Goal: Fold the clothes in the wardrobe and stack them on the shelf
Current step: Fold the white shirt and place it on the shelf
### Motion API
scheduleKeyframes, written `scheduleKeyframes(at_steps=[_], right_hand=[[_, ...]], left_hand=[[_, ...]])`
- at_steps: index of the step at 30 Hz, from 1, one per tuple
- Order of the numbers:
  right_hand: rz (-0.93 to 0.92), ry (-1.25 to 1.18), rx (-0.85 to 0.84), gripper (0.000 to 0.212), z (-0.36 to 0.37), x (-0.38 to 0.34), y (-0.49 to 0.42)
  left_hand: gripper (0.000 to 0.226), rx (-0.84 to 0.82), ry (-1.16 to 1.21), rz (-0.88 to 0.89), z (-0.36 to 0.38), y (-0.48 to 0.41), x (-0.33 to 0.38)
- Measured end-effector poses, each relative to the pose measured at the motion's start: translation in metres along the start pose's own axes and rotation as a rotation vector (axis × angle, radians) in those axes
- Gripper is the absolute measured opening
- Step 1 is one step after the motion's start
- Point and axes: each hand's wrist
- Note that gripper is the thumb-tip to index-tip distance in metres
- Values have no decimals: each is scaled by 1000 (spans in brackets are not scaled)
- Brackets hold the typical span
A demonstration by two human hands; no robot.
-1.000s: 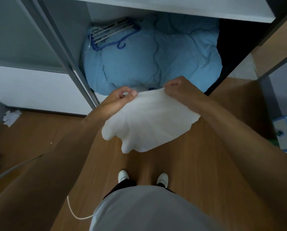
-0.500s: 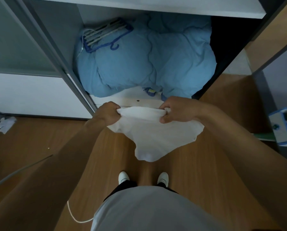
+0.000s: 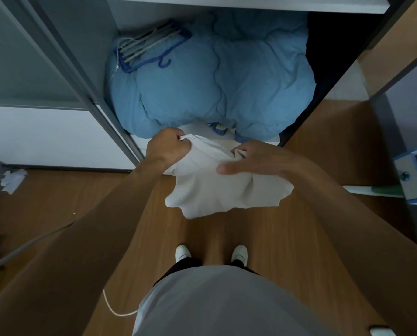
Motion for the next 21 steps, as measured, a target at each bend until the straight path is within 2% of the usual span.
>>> scheduleKeyframes(at_steps=[1,3,4,5,8,10,11,12,14,17,19,21], right_hand=[[-19,57,-35,62,3,0,1],[-108,83,-33,32,7,2,-2],[-157,61,-25,32,7,2,-2],[-195,42,-18,43,8,1,-4],[-247,19,31,48,6,-1,-5],[-241,11,83,44,0,-5,-3],[-235,5,100,38,-4,-7,-2],[-232,-11,108,29,-7,-9,0],[-214,-54,130,19,-15,-13,4],[-208,-77,162,35,-23,-16,4],[-199,-80,169,36,-27,-18,4],[-186,-123,170,34,-30,-20,5]], left_hand=[[27,26,-2,9,1,0,2],[19,99,-11,63,5,0,7],[11,127,-20,89,7,-2,10],[6,144,-26,100,9,-4,13],[17,125,154,41,14,-5,26],[15,-17,367,42,17,-1,33],[10,-148,443,49,17,2,35],[18,-288,515,48,18,6,36],[50,-475,652,52,24,11,33],[71,-549,762,88,34,15,27],[73,-597,869,118,36,19,25],[71,-628,864,198,34,23,26]])
Point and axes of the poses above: each hand's wrist, its own y-axis away from the middle knuckle, its own z-axis out of the palm, x = y × z, and after that the axes turned 12 degrees about -y, right-handed
